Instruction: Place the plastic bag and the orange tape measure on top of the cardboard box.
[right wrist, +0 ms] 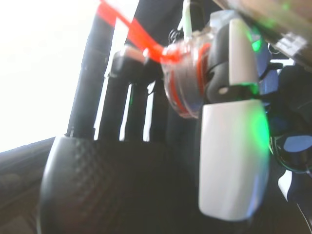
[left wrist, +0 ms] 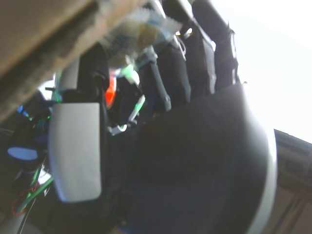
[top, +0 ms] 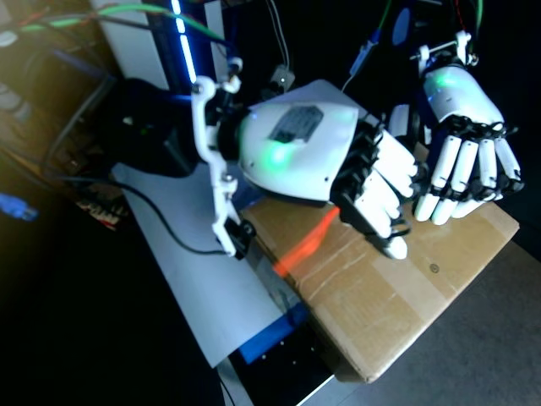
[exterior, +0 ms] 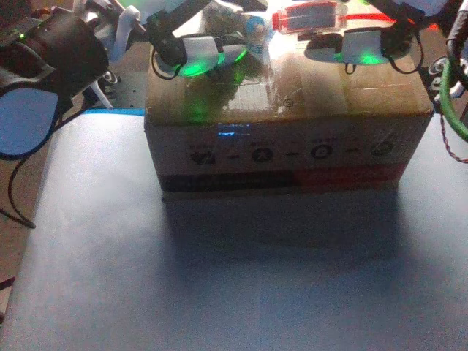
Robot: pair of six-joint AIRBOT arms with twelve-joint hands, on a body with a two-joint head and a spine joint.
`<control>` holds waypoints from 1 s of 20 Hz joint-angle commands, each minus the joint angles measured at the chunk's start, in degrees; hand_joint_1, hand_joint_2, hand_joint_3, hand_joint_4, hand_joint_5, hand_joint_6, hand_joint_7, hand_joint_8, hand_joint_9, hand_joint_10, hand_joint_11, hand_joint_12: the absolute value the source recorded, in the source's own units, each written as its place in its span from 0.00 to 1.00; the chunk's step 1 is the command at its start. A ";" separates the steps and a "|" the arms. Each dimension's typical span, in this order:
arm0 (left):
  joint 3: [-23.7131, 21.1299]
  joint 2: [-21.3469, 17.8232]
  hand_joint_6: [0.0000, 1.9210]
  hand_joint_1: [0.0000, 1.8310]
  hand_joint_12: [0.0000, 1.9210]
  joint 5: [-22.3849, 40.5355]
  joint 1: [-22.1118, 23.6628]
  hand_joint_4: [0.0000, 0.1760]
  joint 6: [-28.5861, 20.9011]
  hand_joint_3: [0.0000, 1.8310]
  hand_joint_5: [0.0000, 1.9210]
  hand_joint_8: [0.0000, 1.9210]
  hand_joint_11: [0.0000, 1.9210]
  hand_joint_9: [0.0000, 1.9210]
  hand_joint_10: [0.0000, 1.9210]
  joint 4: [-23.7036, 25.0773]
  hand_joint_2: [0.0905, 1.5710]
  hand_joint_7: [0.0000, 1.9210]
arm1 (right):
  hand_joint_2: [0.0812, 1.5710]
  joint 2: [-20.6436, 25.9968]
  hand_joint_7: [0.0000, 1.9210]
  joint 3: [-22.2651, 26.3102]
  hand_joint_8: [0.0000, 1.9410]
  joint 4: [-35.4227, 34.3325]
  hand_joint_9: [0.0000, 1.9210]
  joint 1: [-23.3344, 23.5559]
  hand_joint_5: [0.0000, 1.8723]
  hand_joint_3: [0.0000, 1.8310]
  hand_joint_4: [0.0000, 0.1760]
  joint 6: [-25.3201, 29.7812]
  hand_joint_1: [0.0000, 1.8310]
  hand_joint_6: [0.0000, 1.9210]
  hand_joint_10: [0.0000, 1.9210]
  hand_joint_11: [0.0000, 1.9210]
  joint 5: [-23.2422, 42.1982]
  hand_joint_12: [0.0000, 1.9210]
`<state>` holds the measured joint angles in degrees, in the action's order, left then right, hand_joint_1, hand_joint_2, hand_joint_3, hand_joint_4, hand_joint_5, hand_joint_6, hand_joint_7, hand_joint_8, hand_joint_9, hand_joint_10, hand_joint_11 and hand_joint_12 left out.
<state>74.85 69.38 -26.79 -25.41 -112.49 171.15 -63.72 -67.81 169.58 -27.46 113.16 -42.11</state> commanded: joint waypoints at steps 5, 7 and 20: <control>-1.08 -0.86 0.00 0.52 0.51 -5.63 0.35 0.00 1.12 0.00 0.22 0.00 0.00 0.10 0.04 1.42 0.58 0.14 | 0.48 0.68 0.29 0.41 0.82 0.97 0.31 0.58 0.31 0.00 0.00 0.07 0.52 0.30 0.95 0.34 -7.85 1.00; -1.64 -1.35 0.00 0.51 0.45 -6.19 0.34 0.00 1.14 0.00 0.20 0.00 0.00 0.09 0.02 1.42 0.57 0.13 | 0.48 0.85 0.27 0.42 0.80 0.98 0.29 0.54 0.30 0.00 0.00 0.07 0.51 0.26 0.93 0.31 -7.89 1.00; -6.80 -7.17 0.00 0.50 0.68 -12.74 0.34 0.00 1.21 0.00 0.14 0.00 0.00 0.12 0.02 1.42 0.58 0.11 | 0.50 7.11 0.14 5.76 0.80 2.30 0.13 0.18 0.20 0.01 0.00 0.08 0.44 0.19 0.96 0.14 -13.29 1.00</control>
<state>67.99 62.24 -31.35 -25.61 -111.20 171.26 -56.31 -62.04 170.28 -27.92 113.16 -47.83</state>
